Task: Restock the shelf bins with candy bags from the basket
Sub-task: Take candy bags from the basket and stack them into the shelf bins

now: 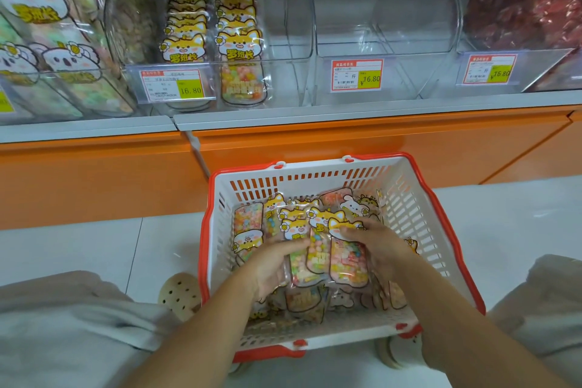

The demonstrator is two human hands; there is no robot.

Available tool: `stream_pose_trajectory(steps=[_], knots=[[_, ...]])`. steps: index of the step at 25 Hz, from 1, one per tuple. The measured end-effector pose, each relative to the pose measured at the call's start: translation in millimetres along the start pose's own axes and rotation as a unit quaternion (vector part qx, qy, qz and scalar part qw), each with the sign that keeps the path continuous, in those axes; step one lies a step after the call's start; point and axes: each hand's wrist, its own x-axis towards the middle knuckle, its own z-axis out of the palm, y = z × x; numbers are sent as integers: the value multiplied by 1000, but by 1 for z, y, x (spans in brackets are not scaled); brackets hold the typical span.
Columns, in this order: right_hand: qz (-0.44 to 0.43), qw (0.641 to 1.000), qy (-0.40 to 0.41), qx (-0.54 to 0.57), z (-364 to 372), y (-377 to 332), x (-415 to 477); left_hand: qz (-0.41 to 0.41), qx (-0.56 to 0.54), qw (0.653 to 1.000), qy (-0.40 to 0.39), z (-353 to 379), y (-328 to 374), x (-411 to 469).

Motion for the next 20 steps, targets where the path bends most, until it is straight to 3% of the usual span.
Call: stream_pose_trajectory(steps=[4,7,10,15,17,18,20], knots=[[-2,1000,-7,16,2,2,0,-6,-5,1000,-15,1,-2,2],[-41,991,3,-124,20,1,-10,-2,-12,1000,7,4,-3,1],[-96,946,78,-299,25,-22,-30,3,-26,999,32,3,-2,0],[-210,877,201,-381,29,-57,-51,33,-17,998,47,7,1,-3],[-249,858,156,-421,55,-51,-55,36,9,999,39,11,-1,-1],[-249,865,118,-419,65,-47,-59,36,15,998,43,14,-2,-3],[-203,912,31,-354,73,-42,-62,24,1,998,56,13,-4,-5]])
